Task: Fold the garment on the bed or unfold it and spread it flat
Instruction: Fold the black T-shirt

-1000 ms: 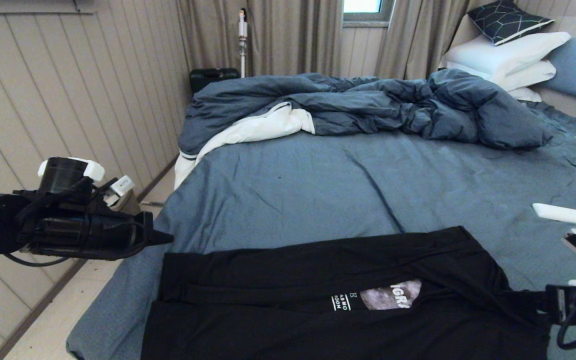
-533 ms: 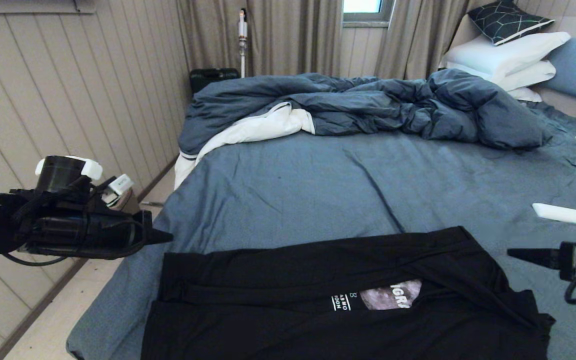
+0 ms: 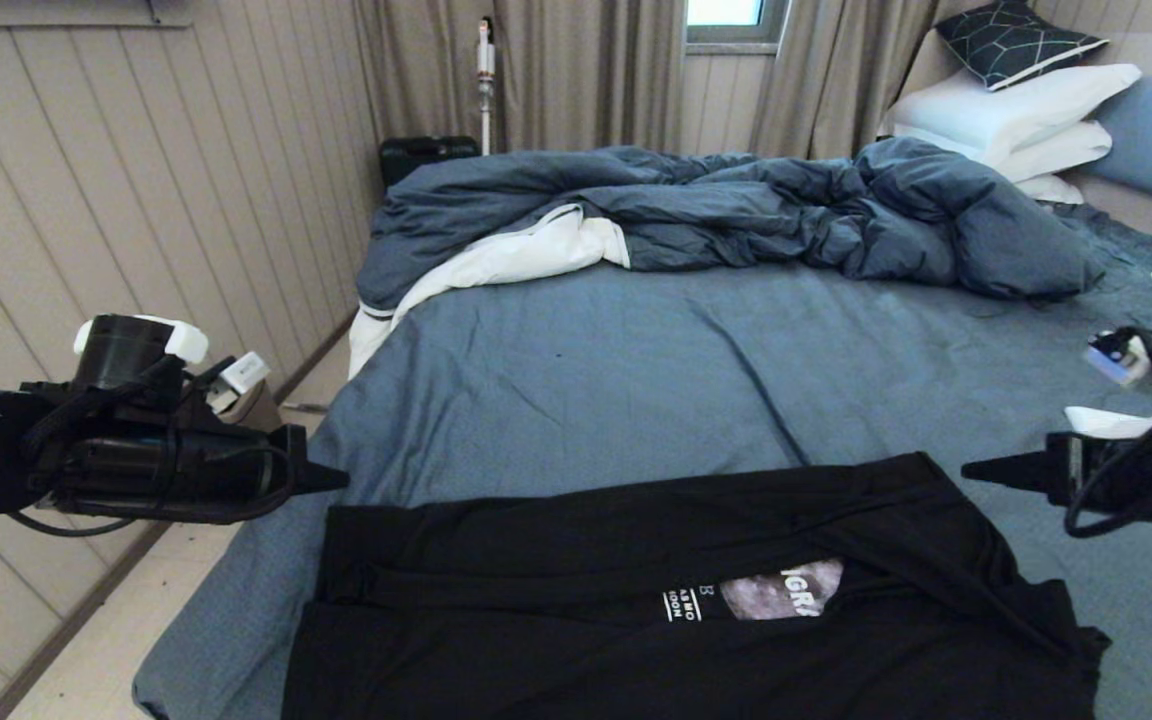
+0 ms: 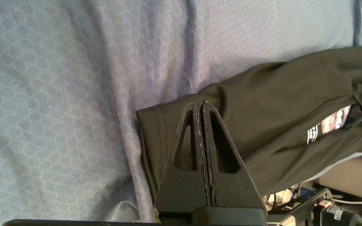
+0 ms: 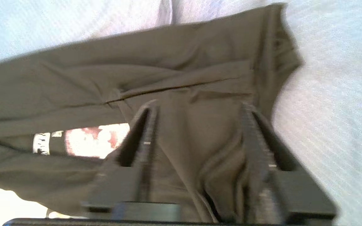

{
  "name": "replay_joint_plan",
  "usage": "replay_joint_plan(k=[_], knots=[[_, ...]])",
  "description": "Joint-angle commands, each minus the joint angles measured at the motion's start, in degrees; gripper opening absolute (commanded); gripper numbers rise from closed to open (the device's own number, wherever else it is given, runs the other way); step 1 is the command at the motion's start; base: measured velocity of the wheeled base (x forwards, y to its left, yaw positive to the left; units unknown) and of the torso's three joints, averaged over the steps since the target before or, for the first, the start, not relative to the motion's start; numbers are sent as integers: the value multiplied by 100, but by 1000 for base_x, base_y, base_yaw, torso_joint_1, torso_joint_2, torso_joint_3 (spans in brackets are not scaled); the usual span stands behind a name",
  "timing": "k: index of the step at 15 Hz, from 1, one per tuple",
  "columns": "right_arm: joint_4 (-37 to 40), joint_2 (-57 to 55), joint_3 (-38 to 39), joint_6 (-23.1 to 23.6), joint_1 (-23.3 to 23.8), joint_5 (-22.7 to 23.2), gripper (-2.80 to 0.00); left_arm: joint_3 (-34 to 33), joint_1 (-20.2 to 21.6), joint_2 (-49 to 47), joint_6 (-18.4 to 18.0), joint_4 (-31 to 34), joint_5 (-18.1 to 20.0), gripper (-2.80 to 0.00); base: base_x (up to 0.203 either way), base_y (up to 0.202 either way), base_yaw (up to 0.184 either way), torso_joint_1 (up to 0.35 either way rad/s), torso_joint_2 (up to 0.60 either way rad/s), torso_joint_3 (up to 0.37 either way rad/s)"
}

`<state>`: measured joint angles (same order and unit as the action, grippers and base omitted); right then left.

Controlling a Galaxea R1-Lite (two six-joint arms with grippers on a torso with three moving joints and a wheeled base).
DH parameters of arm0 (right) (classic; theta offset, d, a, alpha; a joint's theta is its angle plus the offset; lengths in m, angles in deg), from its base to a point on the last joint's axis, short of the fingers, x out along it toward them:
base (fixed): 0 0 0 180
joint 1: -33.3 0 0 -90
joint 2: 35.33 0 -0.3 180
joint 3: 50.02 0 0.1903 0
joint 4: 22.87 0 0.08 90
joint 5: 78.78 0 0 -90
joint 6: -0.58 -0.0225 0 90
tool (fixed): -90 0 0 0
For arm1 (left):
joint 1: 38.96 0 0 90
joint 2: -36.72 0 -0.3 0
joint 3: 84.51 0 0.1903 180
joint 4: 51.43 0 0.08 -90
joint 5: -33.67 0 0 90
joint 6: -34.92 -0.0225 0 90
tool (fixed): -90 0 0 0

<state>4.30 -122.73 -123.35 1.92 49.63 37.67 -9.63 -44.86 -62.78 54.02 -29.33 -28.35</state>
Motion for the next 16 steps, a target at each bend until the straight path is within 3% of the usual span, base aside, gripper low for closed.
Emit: replay_joint_plan(k=[1,9,16], knots=[[-11,-384,-71,-1,-155,-131,-280,-5,1,-38,15,-5,15,-280,0,0,0,0,0,0],[-97,-1552,-906,-11,-185,-626,-280,-45,1,-189,15,-5,24,-280,0,0,0,0,0,0],[-232,-2074,-998,59,-185,-640,-280,-28,-8,-314,7,-14,24,-280,0,0,0,0,0,0]])
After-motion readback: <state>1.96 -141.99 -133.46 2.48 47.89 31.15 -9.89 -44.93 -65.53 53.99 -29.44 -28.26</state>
